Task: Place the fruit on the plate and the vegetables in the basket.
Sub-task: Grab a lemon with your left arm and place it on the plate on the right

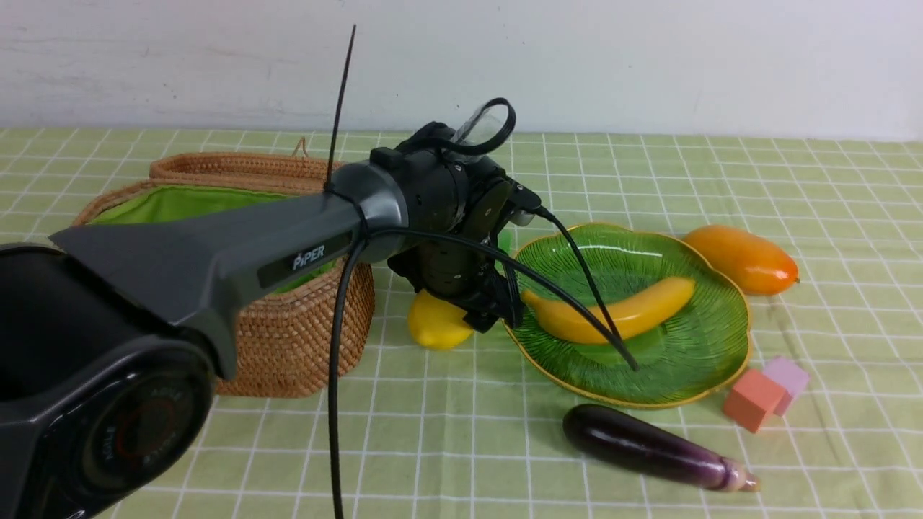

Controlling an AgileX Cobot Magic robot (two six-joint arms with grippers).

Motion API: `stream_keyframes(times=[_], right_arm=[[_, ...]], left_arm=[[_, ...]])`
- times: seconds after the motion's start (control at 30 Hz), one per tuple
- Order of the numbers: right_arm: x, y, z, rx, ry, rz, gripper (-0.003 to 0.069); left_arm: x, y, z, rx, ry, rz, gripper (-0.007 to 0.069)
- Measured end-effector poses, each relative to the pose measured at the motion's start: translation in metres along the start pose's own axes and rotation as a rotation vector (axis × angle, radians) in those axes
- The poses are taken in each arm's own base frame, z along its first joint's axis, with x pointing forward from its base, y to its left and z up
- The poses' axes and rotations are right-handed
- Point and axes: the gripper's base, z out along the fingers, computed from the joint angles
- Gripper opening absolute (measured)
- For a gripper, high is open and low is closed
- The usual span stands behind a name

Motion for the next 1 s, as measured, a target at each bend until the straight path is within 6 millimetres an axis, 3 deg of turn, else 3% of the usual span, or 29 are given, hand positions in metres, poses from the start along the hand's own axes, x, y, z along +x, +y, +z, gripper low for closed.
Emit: stream_keyframes(times=[0.63,0.83,1.0], right_arm=[[0.0,0.0,0.0,0.0,-0.004,0.0,0.0145],[0.0,0.0,0.0,0.0,-0.005,0.0,0.0142],[0.0,0.0,0.0,0.0,-0.005,0.0,0.0142]], left_arm=[[0.0,0.009,0.002,-0.014,0.063,-0.052,0.0561],[-0.002,0.018,-0.007,-0.036,0.13,-0.074,0.0561],[-0.02,0.017,-0.037,-0.033,0.065,-0.085,0.0561]])
